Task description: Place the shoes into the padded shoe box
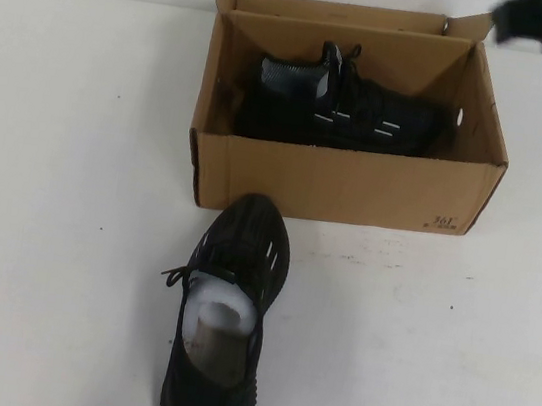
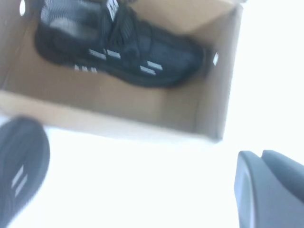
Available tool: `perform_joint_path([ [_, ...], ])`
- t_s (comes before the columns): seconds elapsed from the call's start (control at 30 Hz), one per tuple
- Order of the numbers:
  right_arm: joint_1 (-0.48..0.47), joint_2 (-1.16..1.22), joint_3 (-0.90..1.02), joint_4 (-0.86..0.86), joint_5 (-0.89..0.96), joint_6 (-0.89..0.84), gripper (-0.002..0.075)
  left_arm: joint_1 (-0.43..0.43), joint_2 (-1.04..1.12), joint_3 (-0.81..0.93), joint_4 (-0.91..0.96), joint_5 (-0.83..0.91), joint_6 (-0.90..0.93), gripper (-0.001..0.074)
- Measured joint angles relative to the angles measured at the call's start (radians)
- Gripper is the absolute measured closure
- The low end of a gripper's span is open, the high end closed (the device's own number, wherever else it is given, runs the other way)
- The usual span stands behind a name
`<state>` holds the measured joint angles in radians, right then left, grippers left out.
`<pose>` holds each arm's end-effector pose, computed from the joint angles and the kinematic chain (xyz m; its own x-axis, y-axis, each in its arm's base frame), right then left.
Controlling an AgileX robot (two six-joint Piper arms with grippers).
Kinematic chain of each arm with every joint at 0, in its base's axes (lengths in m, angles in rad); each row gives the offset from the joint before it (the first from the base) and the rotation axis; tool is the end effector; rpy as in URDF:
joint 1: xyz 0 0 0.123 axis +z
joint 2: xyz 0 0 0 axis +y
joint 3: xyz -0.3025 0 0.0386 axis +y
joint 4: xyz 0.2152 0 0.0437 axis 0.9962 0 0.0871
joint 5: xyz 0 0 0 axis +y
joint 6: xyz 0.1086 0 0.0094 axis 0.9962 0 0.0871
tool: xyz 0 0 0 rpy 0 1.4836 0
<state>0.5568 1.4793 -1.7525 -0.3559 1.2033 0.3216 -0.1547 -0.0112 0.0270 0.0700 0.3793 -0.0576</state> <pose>0.2534 0.1160 0.4524 -0.6685 -0.2071 -0.7143 -0.1894 0.9762 -0.1057 0.0170 0.0002 0.1655 -0.2977 0.0539 -0.9531 0.1319 0.9912 0.0149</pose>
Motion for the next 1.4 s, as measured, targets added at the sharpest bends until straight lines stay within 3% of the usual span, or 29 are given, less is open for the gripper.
perform_joint_path([
  [0.23,0.0,-0.196,0.16,0.024,0.057,-0.006,0.0732,0.0,0.0,0.0,0.0,0.0,0.0,0.0739],
  [0.53,0.0,-0.228,0.188,-0.043,0.06,-0.043,0.0733,0.0,0.0,0.0,0.0,0.0,0.0,0.0739],
  [0.67,-0.035,-0.278,0.288,-0.04,0.028,-0.094,0.0733,0.0,0.0,0.0,0.0,0.0,0.0,0.0739],
  [0.8,-0.172,-0.438,0.548,0.021,-0.232,-0.18,0.0733,0.0,0.0,0.0,0.002,0.0,0.0,0.0739],
  [0.97,-0.413,-0.709,1.022,0.11,-0.67,-0.21,0.0734,0.0,0.0,0.0,0.001,0.0,0.0,0.0739],
  [1.1,-0.544,-0.936,1.38,0.126,-0.961,-0.213,0.0734,0.0,0.0,0.0,0.001,0.0,0.0,0.0739],
  [1.23,-0.615,-1.175,1.662,0.126,-1.156,-0.197,0.0733,0.0,0.0,0.0,0.001,0.0,0.0,0.0739],
  [1.4,-0.625,-1.381,1.776,0.126,-1.217,-0.163,0.0734,0.0,0.0,0.0,0.001,0.0,0.0,0.0739],
])
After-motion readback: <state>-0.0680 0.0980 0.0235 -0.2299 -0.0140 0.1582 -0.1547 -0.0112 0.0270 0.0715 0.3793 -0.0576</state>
